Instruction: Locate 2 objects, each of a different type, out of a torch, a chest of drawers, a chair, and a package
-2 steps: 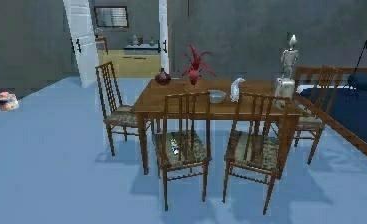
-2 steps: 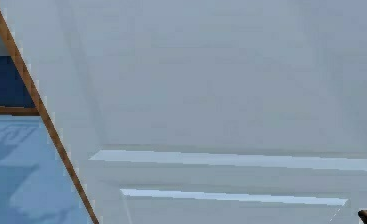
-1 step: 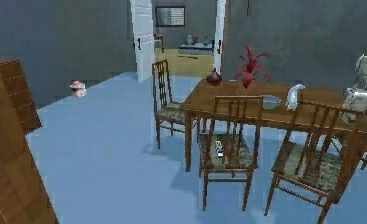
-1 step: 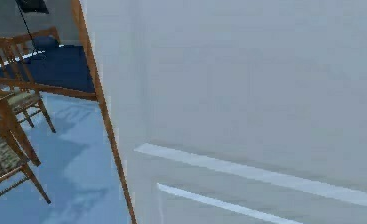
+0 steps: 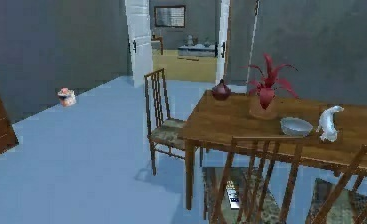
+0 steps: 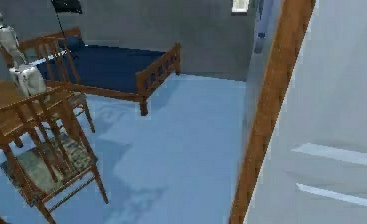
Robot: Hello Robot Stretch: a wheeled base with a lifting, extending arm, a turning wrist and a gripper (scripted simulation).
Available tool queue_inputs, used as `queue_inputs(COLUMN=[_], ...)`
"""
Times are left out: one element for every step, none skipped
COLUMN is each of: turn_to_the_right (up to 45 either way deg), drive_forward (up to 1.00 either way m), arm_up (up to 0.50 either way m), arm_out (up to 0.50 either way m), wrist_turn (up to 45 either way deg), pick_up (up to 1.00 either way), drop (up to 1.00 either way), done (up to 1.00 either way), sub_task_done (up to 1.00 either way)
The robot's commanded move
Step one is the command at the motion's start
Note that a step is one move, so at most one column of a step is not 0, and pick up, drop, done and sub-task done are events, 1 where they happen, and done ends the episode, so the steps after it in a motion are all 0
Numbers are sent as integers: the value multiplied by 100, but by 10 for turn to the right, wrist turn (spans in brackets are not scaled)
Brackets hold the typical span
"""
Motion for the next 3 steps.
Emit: queue_inputs(turn_to_the_right=[120,0,-450], drive_forward=[0,30,0], arm_up=[0,0,0], arm_out=[0,0,0], wrist_turn=[0,0,0], pick_up=[0,0,0], drop=[0,0,0], done=[0,0,0], sub_task_done=[0,0,0])
